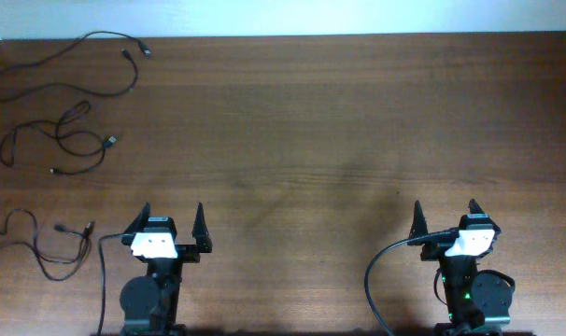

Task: Untangle cables

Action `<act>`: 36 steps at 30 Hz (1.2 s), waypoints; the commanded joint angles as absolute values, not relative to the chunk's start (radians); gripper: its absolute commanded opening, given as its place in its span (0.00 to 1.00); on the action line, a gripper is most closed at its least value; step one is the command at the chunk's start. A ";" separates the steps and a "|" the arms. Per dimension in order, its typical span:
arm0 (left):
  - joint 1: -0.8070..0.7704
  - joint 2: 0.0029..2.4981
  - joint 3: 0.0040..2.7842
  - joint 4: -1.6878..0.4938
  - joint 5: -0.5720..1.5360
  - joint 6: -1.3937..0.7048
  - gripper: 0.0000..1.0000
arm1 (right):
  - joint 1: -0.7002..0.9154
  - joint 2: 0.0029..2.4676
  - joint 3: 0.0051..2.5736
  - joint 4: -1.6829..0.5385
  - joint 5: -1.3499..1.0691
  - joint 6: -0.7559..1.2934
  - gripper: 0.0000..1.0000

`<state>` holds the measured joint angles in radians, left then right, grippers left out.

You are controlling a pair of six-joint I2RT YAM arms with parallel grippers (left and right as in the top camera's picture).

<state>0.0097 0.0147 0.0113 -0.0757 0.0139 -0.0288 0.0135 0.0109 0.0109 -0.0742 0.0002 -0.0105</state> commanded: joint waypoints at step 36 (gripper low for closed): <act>0.014 0.005 0.008 -0.084 0.003 -0.025 0.99 | 0.006 0.004 0.006 -0.082 0.009 -0.011 0.99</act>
